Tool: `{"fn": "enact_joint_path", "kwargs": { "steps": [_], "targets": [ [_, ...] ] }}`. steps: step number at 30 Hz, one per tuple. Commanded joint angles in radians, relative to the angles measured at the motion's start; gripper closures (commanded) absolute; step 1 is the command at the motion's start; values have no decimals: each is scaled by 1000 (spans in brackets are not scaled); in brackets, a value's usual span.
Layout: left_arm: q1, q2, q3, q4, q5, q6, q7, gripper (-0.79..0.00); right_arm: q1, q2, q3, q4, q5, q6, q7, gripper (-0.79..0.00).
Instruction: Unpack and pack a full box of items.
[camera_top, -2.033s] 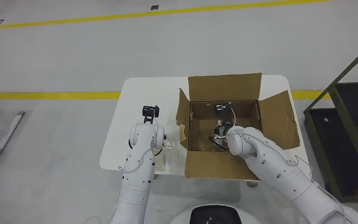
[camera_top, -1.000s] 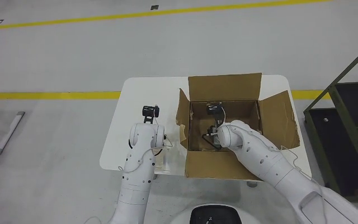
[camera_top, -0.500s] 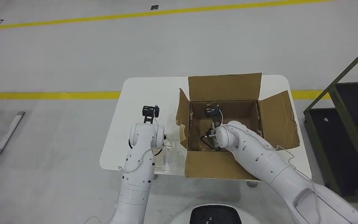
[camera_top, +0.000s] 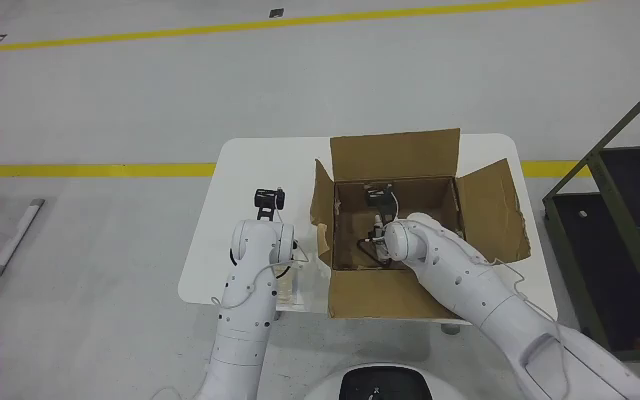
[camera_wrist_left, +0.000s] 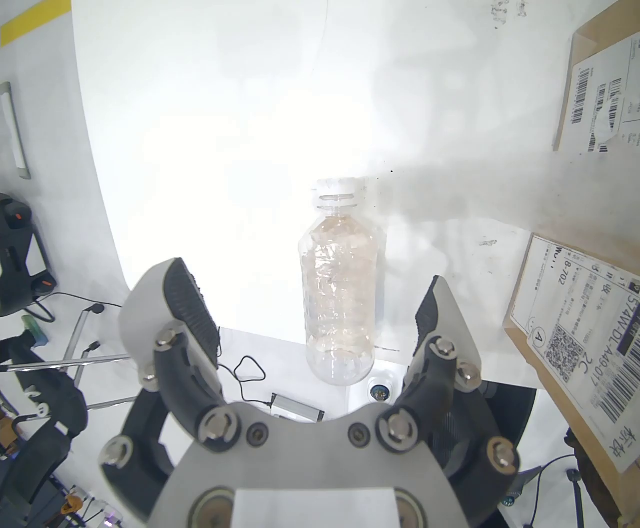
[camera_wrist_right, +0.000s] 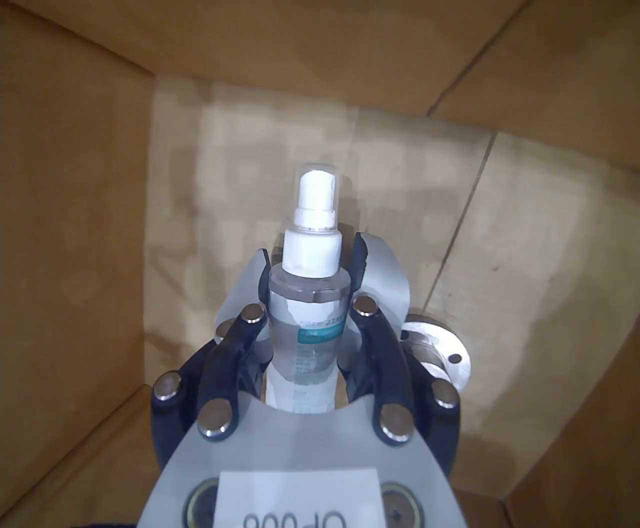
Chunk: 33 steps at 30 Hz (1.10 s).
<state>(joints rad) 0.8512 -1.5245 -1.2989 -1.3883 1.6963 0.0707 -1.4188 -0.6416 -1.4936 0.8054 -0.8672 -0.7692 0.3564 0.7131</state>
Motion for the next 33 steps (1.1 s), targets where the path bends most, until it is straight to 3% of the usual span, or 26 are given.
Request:
{"fn": "enact_joint_path", "kwargs": {
  "steps": [1,7,14,17,20,27,30,33],
  "targets": [
    [0,0,0,0,0,0,0,-785,-10,6,18,-35,-6,0,-9,0],
    [0,0,0,0,0,0,0,-785,-105,50,129,-262,-38,-1,-27,0],
    [0,0,0,0,0,0,0,-785,-322,122,353,-712,-142,-7,-18,0],
    [0,0,0,0,0,0,0,-785,-410,141,462,-879,-146,-21,-37,0],
    [0,0,0,0,0,0,0,-785,-486,152,584,-1012,-48,-103,-112,0],
    [0,0,0,0,0,0,0,-785,-634,161,803,-1106,205,-234,-271,0],
    [0,0,0,0,0,0,0,-785,-674,157,845,-1080,360,-277,-322,0],
    [0,0,0,0,0,0,0,-785,-674,157,845,-1080,360,-277,-322,0]
  ]
}}
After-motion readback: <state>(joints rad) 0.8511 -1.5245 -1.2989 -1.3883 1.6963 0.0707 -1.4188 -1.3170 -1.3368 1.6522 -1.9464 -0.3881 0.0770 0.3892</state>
